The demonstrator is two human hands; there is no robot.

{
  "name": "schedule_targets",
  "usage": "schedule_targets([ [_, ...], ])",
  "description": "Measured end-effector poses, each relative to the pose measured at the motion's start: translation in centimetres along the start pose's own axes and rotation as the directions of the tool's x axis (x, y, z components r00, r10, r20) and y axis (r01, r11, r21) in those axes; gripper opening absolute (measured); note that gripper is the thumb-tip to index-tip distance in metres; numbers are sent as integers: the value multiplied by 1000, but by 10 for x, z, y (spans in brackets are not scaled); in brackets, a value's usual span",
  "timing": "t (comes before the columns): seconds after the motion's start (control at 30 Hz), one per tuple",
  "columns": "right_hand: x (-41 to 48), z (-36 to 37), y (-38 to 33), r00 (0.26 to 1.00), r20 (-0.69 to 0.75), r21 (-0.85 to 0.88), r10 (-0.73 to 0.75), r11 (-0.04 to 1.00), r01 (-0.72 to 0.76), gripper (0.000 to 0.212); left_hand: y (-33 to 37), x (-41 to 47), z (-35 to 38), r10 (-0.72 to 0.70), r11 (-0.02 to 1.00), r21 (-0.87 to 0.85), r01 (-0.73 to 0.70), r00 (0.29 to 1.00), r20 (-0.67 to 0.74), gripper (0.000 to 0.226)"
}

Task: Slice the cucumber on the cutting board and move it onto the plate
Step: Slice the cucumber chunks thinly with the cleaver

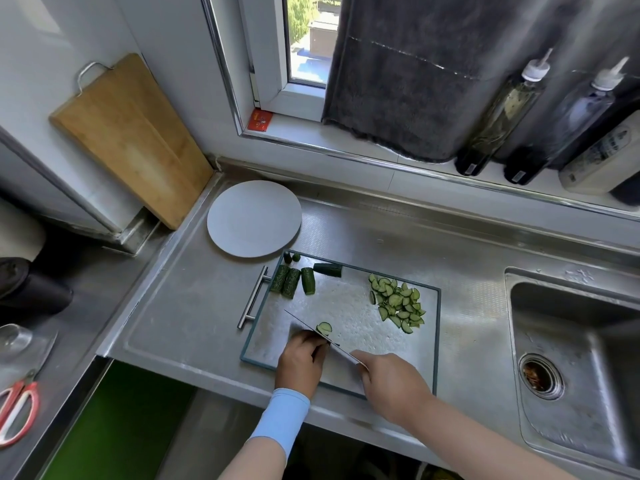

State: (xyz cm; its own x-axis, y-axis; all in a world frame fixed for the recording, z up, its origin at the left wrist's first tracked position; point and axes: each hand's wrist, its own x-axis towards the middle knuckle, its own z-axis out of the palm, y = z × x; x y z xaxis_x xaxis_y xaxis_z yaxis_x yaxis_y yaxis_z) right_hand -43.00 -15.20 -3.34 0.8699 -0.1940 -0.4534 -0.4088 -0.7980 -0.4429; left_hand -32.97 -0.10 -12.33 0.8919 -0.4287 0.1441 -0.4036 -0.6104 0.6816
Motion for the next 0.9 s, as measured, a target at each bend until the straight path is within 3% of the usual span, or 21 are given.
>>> schedule_targets([
  [0.9,-8,-3,1,999,-34,-27,-25,999,24,31,5,-3,-2,-17,1000,13,18,999,-29,20],
])
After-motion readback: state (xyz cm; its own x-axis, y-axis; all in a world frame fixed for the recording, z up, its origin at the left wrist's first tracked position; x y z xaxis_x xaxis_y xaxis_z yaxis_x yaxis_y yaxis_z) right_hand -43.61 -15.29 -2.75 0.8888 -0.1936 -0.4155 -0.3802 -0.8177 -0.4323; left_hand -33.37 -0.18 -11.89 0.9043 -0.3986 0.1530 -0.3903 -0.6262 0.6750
